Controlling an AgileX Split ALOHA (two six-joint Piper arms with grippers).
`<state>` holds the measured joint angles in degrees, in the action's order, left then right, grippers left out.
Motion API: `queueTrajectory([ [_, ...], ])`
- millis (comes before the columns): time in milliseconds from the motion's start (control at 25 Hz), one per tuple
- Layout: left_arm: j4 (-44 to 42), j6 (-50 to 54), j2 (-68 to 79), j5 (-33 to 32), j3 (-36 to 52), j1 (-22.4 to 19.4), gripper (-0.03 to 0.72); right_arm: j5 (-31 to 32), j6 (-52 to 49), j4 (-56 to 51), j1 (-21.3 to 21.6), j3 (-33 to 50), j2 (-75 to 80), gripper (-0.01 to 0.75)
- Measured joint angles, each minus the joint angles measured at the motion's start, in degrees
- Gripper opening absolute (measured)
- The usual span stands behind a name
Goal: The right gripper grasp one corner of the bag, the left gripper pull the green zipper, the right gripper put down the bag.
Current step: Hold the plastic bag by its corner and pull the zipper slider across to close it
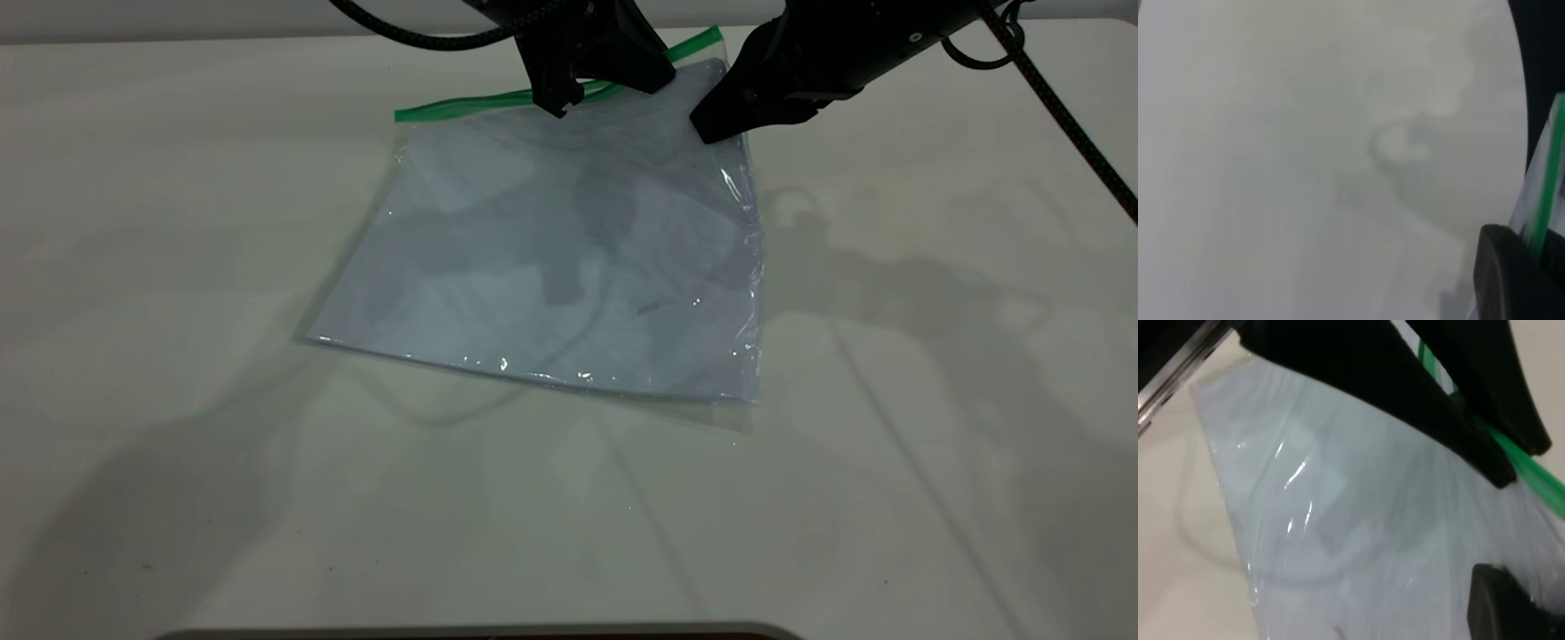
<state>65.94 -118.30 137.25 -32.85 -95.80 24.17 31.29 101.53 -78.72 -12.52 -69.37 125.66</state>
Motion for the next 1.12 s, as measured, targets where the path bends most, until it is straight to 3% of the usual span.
queueTrajectory([
  [560, -0.2, 3.5, 0.0, -1.8, 0.0, -2.8, 0.046, 0.7, 0.0, -1.7, 0.0, -0.2, -0.1, 0.036],
  [1120, -8.5, 8.3, 0.0, -5.3, 0.0, -9.3, 0.051, 1.9, 0.0, -2.1, 0.0, -0.2, -0.1, 0.036],
])
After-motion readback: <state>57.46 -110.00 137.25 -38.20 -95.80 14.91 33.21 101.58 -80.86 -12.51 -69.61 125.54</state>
